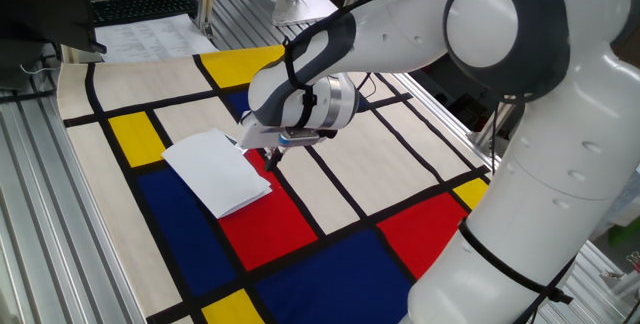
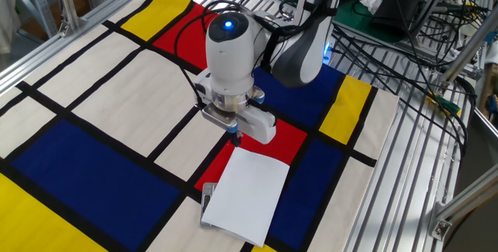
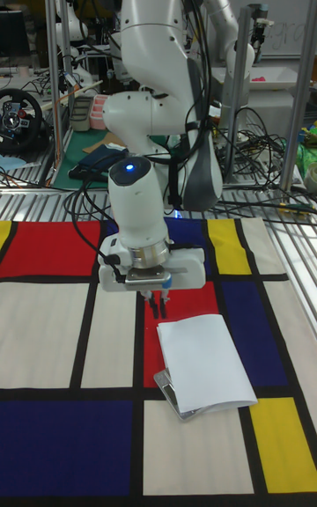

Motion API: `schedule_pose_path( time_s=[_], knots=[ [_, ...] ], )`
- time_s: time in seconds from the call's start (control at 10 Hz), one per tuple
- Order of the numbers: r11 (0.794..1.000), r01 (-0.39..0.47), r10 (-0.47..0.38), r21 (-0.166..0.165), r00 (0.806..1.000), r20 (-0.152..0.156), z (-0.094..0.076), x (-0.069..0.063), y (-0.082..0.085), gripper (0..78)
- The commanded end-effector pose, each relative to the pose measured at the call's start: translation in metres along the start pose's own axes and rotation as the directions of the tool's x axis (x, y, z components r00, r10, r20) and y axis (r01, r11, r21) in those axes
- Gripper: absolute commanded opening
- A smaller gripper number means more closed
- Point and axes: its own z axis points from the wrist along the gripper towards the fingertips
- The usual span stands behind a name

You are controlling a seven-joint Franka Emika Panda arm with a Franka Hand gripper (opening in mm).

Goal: Unfold a piece of paper

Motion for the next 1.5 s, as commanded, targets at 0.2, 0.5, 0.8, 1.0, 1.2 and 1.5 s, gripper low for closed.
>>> schedule_pose_path(
  time_s=[0.2,0.5,0.8,1.0,1.2,1.5],
  knots=[
    [0.999,-0.006,0.007,-0.034,0.999,0.034,0.001,0.000,0.003,77.4],
    [0.999,-0.006,0.007,-0.034,0.999,0.034,0.001,0.000,0.003,77.4],
    [0.999,-0.006,0.007,-0.034,0.999,0.034,0.001,0.000,0.003,77.4],
    [0.999,-0.006,0.007,-0.034,0.999,0.034,0.001,0.000,0.003,77.4],
    [0.997,0.007,-0.005,-0.083,1.000,0.026,0.031,-0.002,0.001,77.4],
    [0.996,0.016,-0.014,-0.083,1.000,0.025,0.032,-0.002,0.001,77.4]
  ],
)
